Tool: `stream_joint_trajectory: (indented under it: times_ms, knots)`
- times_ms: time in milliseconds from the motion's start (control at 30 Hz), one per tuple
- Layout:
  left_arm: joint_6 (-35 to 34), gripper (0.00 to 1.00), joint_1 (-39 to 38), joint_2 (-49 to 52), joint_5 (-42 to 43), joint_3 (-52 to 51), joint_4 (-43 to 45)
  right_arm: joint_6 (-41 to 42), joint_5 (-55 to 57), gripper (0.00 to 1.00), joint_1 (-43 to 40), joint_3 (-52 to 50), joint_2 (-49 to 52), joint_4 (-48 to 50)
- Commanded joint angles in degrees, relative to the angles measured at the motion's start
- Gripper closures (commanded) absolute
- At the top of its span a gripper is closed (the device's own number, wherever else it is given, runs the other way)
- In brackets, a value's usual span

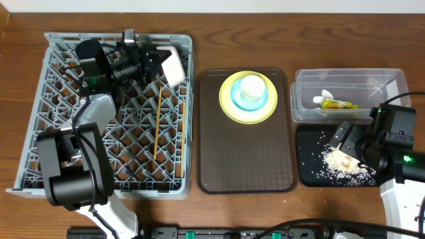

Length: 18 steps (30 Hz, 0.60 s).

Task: Sort waste into correct bins and load items into the dishwasher
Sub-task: 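Tilt the bowl upright and lower it into the rack slots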

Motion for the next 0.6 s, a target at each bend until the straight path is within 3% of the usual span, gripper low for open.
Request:
stream_joint_trajectory:
  times_ms: [0,567]
  knots:
    - [-4.2,0.92,-0.9,0.5,0.4,0.7,1.4,0.3,0.2,0.01,-0.4,0.5,-0.2,-0.1]
    - [8.8,0.92,-0.3,0.6,0.4,0.7,-12.0,0.3,0.2,0.01,-0.4,0.5,-0.2,-0.1]
